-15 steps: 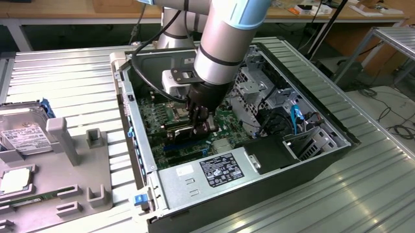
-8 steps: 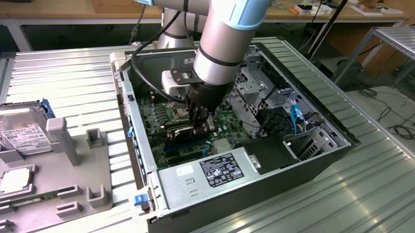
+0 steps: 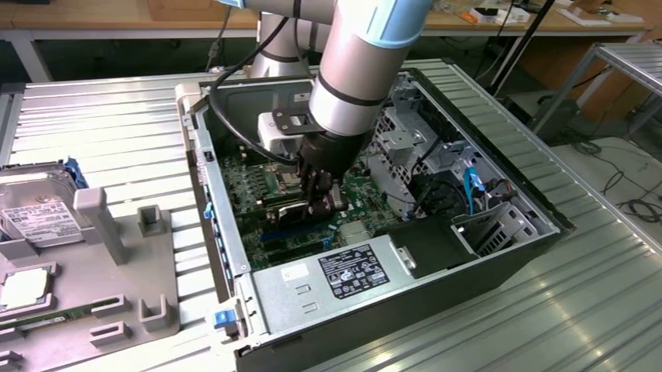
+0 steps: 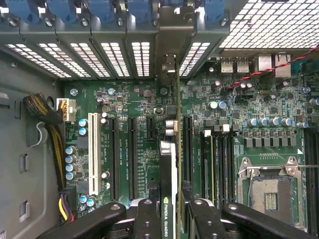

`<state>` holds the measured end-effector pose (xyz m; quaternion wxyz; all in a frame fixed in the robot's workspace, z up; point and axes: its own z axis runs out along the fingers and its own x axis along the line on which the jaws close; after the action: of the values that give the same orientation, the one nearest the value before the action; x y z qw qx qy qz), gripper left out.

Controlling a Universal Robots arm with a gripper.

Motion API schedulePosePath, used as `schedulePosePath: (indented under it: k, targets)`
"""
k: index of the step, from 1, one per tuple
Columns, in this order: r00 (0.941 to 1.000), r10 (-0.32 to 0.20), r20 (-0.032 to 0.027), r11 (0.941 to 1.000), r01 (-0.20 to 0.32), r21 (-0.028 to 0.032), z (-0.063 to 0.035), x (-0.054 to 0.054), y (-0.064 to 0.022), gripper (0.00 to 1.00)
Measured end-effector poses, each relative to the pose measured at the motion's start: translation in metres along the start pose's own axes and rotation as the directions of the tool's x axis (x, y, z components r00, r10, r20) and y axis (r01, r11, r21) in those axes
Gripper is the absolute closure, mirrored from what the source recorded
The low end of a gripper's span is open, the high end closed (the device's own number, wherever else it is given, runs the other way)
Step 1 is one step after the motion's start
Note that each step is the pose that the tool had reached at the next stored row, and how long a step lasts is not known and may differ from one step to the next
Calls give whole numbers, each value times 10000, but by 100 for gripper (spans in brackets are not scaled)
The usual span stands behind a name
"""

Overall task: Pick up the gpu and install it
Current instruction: 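Insert the gpu into the slot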

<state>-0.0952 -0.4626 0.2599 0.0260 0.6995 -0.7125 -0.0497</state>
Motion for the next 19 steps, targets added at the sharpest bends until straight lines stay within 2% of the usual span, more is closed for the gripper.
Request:
schedulePosePath:
  k: [10, 19]
  targets:
    - [10000, 1, -2, 10000, -1, -2, -31, -4, 7, 73]
    - [10000, 0, -4, 10000, 0, -3, 0, -7, 4, 73]
